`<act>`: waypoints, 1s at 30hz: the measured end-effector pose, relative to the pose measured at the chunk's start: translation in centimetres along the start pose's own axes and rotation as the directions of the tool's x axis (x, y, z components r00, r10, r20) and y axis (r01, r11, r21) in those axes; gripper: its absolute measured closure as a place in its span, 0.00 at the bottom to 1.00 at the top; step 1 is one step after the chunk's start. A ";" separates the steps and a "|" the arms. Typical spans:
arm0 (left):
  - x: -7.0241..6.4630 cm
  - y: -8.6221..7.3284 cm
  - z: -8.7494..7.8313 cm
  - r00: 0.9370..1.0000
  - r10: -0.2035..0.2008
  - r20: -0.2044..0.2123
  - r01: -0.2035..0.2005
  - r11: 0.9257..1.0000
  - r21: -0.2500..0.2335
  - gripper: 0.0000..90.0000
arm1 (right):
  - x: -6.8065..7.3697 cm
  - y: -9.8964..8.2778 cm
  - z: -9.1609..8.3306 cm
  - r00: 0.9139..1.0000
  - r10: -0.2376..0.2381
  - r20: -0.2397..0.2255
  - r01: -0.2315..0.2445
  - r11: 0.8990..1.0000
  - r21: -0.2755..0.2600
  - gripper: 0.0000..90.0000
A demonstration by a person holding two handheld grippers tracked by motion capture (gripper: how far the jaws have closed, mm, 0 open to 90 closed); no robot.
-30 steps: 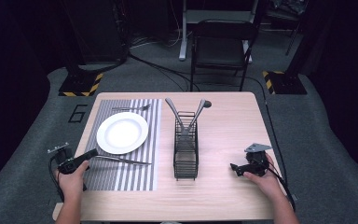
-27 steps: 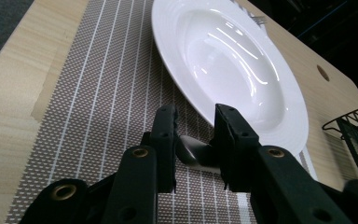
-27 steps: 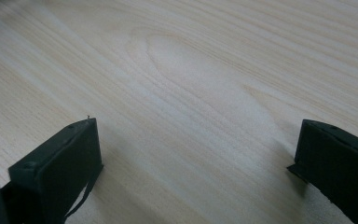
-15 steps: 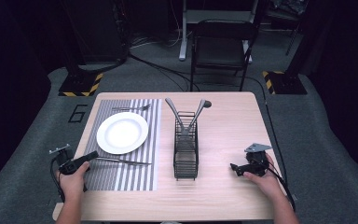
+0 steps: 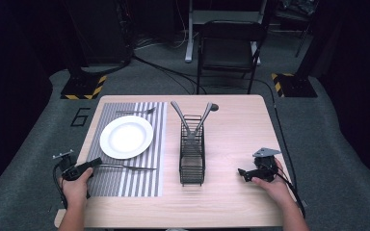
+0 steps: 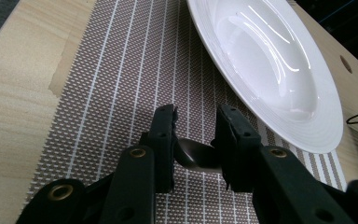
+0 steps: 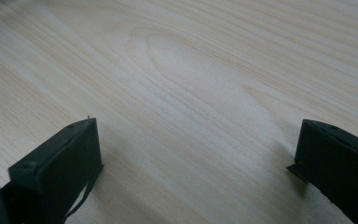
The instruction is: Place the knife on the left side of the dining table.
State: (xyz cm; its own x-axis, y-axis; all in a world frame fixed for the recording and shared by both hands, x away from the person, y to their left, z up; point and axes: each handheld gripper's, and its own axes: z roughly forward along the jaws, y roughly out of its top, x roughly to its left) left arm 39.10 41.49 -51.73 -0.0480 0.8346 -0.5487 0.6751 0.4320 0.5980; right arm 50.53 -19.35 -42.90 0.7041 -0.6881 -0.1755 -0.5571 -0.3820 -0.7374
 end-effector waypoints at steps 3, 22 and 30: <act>0.0 -0.1 0.0 1.000 0.005 -0.011 -0.005 1.000 0.006 0.76 | 0.0 0.0 0.0 1.000 -0.002 0.001 0.002 1.000 -0.002 0.00; 0.3 -0.2 0.1 0.997 0.044 -0.056 -0.044 0.999 0.000 0.76 | 0.0 0.0 0.0 1.000 -0.002 0.002 0.002 1.000 -0.002 0.00; 0.1 -0.1 -0.2 0.994 0.080 -0.078 -0.080 0.997 0.001 0.73 | 0.0 0.0 0.0 1.000 -0.004 0.001 0.004 1.000 -0.003 0.00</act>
State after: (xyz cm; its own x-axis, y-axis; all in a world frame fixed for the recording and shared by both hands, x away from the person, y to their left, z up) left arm 38.88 41.57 -51.71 -0.0512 0.8904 -0.4523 0.6774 0.3638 0.6394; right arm 50.53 -19.32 -42.89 0.7067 -0.6860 -0.1732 -0.5555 -0.3864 -0.7363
